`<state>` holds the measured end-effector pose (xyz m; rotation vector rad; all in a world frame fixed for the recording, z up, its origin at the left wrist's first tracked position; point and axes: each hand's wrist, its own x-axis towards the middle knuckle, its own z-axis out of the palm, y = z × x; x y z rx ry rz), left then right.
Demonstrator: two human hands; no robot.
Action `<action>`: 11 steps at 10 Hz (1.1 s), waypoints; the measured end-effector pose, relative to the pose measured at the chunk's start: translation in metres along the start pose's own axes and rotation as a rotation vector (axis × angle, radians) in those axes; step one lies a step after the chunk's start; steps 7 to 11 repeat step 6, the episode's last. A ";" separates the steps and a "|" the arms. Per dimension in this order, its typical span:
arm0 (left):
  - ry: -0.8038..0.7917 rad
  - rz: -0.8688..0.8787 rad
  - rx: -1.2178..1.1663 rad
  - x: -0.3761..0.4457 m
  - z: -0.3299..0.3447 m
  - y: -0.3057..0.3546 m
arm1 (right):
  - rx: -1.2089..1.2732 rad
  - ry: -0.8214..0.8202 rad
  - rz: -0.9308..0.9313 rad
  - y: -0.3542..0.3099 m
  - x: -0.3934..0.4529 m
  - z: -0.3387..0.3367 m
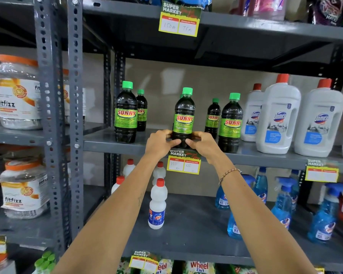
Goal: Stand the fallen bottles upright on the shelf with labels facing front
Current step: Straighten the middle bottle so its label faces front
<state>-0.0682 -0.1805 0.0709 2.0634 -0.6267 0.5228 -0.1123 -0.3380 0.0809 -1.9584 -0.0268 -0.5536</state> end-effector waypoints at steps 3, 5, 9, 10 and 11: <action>-0.027 0.053 -0.090 -0.006 0.000 -0.003 | -0.053 0.063 -0.024 0.006 -0.002 -0.001; 0.274 0.119 -0.108 -0.027 -0.001 -0.018 | -0.299 0.357 -0.148 0.007 -0.023 0.003; 0.418 0.202 -0.024 -0.036 -0.008 -0.021 | -0.360 0.451 -0.270 0.015 -0.037 0.010; 0.418 0.202 -0.024 -0.036 -0.008 -0.021 | -0.360 0.451 -0.270 0.015 -0.037 0.010; 0.418 0.202 -0.024 -0.036 -0.008 -0.021 | -0.360 0.451 -0.270 0.015 -0.037 0.010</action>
